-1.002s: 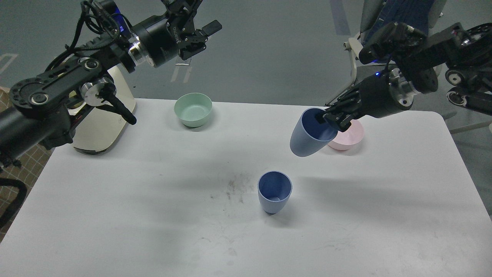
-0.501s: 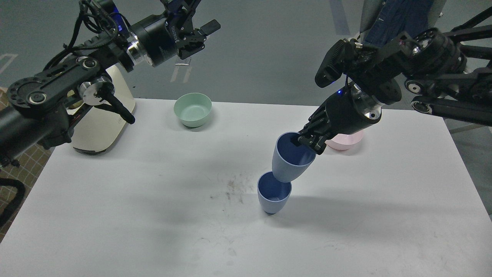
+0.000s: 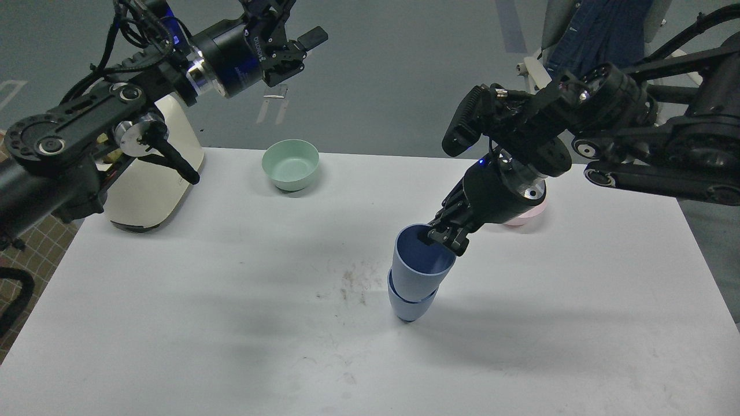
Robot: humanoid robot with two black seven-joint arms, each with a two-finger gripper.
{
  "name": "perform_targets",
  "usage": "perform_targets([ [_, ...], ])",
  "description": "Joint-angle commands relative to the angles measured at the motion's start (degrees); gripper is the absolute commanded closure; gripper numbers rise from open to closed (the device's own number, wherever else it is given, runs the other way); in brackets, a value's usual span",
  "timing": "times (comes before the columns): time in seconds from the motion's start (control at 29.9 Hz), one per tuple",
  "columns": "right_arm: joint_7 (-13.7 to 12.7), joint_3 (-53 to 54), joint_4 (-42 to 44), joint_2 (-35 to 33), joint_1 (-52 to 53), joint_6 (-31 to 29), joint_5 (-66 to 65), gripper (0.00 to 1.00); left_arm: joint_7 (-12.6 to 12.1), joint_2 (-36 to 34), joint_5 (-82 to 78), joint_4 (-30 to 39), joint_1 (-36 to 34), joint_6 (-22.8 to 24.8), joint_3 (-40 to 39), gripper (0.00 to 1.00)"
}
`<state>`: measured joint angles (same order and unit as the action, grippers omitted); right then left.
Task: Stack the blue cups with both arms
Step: 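Lower the held cup into the centered blue cup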
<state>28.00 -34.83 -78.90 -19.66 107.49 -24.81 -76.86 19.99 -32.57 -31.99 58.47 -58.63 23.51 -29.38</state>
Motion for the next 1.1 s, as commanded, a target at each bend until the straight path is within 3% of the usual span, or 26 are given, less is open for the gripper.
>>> perform_targets([
  [0.0, 0.0, -1.0, 0.2, 0.3, -0.1, 0.0, 0.1, 1.00, 0.0, -0.5, 0.0, 0.1, 0.0, 0.0, -0.1, 0.03],
  [0.6, 0.0, -1.0, 2.1, 0.8, -1.8, 1.1, 0.2, 1.00, 0.0, -0.7, 0.0, 0.1, -0.1, 0.0, -0.2, 0.03],
  [0.9, 0.0, -1.0, 2.1, 0.7, -2.4, 2.5, 1.2, 0.46, 0.0, -0.7, 0.0, 0.1, -0.1, 0.0, -0.2, 0.03],
  [1.07, 0.0, -1.0, 2.1, 0.6, -2.4, 2.5, 2.4, 0.37, 0.0, -0.7, 0.0, 0.1, -0.3, 0.0, -0.2, 0.03],
])
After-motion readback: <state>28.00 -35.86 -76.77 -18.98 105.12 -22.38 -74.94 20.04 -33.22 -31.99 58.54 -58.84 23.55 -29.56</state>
